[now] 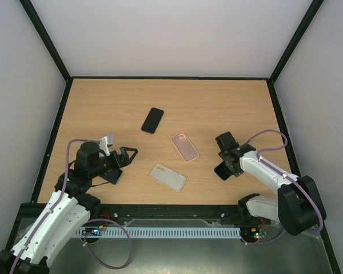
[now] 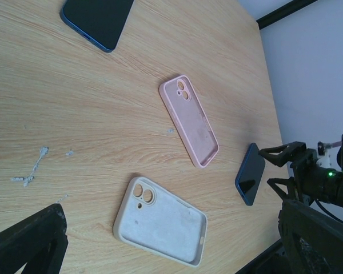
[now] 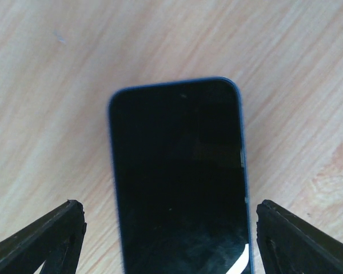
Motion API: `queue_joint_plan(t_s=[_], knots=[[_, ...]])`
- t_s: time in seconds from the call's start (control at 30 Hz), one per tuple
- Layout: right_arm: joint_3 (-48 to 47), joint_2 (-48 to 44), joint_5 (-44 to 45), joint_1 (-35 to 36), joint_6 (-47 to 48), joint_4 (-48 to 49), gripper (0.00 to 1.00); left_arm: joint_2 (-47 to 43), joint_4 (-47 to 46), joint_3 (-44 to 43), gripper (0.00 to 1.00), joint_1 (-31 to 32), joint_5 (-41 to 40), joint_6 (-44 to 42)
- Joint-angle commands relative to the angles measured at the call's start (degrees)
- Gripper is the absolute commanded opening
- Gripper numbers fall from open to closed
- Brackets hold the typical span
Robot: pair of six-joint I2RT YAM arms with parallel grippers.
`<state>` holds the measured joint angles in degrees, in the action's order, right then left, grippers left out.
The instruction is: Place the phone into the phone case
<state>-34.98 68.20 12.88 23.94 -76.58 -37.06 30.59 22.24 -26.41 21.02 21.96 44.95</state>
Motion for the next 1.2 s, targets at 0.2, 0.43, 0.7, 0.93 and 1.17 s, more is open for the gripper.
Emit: queue_joint_plan(t_s=[0.2,0.43,0.7,0.93,1.17], knots=[[2.76,3.19,2.08,-0.39,-5.2,-1.0,0.81,-3.04,1.62,0.58,0.99,0.25,-0.37,-0.91],[1.43,6.29,-0.23,-0.39,-3.02,-0.34,0.84,-3.5,2.05,0.49,0.99,0.25,0.0,-0.28],[-0.08,9.88,-1.63,-0.39,2.62,3.48,0.86,-4.8,1.6,2.23,0.99,0.25,-0.42,0.9],[-2.26,15.29,-3.97,-0.39,2.46,1.74,0.85,-3.3,1.41,1.48,0.99,0.25,-0.39,0.74],[-0.56,16.09,-4.73,-0.39,3.65,4.75,0.81,-1.11,1.92,0.03,0.99,0.25,-1.22,0.29]])
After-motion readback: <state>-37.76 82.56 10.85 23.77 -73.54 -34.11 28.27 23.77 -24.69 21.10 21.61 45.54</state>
